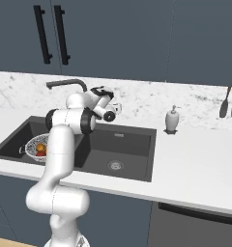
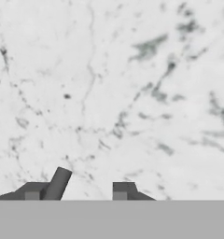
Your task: Put the colander in the sink, put the peach, peach, apple in the colander, and turn on the sink faucet and pour water over the colander.
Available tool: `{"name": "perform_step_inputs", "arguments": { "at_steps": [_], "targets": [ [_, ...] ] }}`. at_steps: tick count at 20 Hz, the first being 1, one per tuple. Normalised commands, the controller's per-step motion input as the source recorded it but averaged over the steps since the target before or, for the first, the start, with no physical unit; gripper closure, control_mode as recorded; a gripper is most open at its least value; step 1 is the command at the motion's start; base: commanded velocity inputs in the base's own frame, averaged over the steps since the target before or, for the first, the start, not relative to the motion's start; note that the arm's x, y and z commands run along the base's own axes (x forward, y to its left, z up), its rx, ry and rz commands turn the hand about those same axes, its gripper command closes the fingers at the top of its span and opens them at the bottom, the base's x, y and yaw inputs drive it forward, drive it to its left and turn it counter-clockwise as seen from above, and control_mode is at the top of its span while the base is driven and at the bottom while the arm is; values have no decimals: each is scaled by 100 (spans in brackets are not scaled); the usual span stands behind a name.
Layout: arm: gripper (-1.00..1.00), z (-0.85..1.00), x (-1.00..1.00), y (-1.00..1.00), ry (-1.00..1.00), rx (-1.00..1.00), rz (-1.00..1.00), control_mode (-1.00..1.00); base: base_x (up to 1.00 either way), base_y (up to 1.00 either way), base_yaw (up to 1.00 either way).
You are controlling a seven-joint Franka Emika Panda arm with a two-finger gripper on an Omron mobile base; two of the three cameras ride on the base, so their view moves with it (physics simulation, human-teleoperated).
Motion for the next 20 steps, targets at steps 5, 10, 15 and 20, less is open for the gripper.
{"name": "perform_step_inputs", "arguments": {
  "at_steps": [5,10,15,20],
  "targets": [
    [100,-26,19,-80,0,0,-2,-100,0,0,0],
    [100,-26,11,-80,0,0,-6,-100,0,0,0],
    [100,-30,0,-80,0,-1,-7,-100,0,0,0],
    [100,-33,0,-84,0,0,-8,-100,0,0,0]
  ]
}}
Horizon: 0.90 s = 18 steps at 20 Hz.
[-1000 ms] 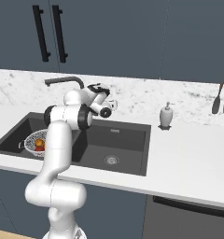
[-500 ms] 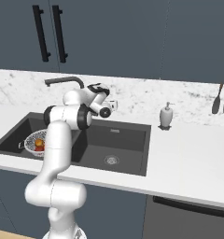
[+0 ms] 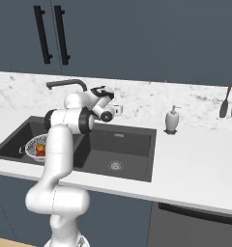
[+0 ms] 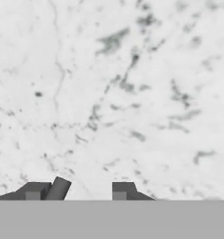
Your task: Put the colander in the sink, put the peach, peach, apple in the colander, and turn on the sink faucet and pour water over the colander.
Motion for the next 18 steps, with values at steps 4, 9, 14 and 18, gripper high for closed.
{"name": "perform_step_inputs", "arguments": {
  "at_steps": [4,9,14,18],
  "targets": [
    [100,-33,0,-86,0,0,-8,-100,0,0,0],
    [100,-35,0,-83,0,0,-8,-100,0,0,0],
    [100,-40,-5,-76,0,-2,-10,-100,0,0,0],
    [100,-31,-3,-63,0,-2,-11,-100,0,0,0]
  ]
}}
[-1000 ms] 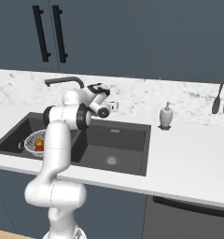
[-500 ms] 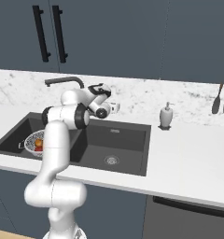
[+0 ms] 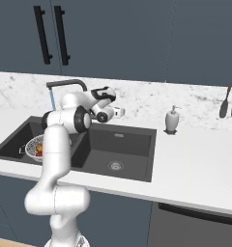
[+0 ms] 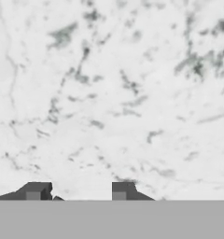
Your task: Put the colander in the sink, put the peach, peach, apple in the colander, and turn on the sink faucet and pour water over the colander.
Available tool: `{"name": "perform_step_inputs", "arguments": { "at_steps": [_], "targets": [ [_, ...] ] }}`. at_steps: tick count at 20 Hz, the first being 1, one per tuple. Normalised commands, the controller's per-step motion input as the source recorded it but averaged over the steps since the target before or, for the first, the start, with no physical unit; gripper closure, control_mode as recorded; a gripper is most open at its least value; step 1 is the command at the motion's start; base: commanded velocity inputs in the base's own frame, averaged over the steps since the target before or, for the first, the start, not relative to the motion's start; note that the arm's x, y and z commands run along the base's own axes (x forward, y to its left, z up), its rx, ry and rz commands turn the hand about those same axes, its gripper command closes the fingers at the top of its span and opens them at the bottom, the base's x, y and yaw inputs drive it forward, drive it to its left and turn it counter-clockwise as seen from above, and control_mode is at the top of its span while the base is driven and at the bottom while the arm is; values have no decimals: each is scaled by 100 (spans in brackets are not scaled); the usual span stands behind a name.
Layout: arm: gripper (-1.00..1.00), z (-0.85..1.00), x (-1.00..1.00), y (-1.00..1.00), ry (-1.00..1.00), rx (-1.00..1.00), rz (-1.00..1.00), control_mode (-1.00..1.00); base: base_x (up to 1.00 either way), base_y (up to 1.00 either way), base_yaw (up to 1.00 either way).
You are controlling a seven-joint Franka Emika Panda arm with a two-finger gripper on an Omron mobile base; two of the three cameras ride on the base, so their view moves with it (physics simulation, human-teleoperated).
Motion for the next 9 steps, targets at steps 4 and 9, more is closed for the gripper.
{"name": "perform_step_inputs", "arguments": {
  "at_steps": [4,9],
  "targets": [
    [100,-2,-17,-32,0,0,-11,-100,0,0,0],
    [100,0,-7,-10,1,0,-6,-100,0,0,0]
  ]
}}
